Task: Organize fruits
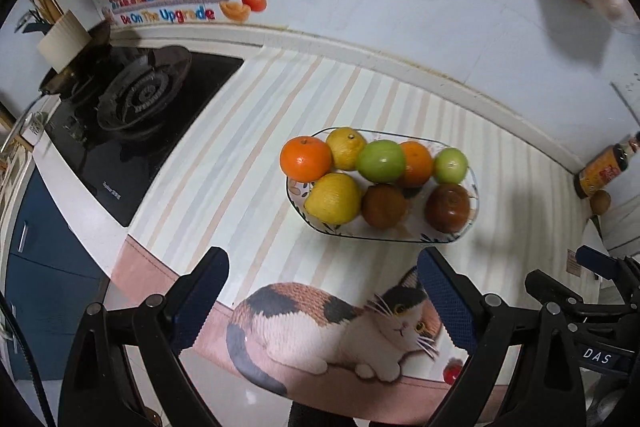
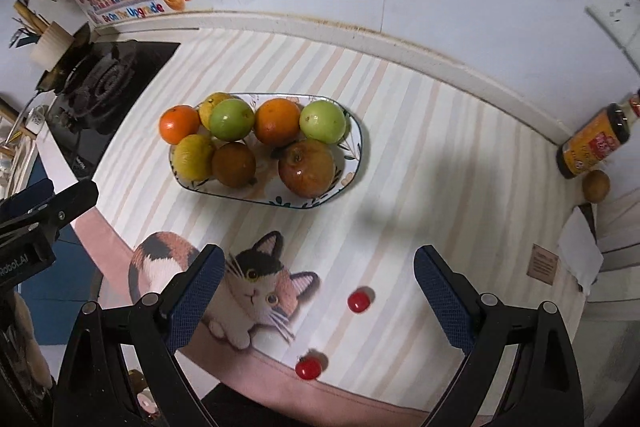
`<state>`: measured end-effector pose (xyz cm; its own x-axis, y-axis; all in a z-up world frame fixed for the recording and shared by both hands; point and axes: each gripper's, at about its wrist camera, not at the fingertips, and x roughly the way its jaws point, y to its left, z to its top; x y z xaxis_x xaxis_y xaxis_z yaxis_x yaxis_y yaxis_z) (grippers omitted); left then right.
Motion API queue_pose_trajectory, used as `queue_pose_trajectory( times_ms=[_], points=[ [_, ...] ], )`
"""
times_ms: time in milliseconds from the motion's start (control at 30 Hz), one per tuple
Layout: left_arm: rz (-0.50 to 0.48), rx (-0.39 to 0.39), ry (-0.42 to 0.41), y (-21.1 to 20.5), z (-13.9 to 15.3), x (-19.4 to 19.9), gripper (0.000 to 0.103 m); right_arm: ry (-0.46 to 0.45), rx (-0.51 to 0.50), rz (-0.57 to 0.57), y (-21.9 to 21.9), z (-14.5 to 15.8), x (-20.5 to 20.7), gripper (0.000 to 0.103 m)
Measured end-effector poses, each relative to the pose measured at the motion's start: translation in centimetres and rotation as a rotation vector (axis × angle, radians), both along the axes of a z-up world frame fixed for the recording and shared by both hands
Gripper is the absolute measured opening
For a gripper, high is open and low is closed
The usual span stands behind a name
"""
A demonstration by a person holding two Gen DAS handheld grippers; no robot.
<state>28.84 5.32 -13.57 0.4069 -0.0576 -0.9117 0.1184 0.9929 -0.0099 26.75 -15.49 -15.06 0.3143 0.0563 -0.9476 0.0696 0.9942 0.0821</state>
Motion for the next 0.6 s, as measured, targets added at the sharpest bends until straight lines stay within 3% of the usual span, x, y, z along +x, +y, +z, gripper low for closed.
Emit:
queue_pose_trajectory(
  times_ms=[333, 600],
  points=[
    [-0.011, -0.045, -0.053, -0.3, 4.5, -4.6, 0.097, -0.119, -0.013, 0.02, -0.1, 6.8, -5.3, 0.098],
    [-0.029, -0.067, -0.094, -0.9, 7.3, -7.2, 0.097, -0.174, 0.007, 0.027, 0.1, 10.5, -8.1, 0.098]
  ],
)
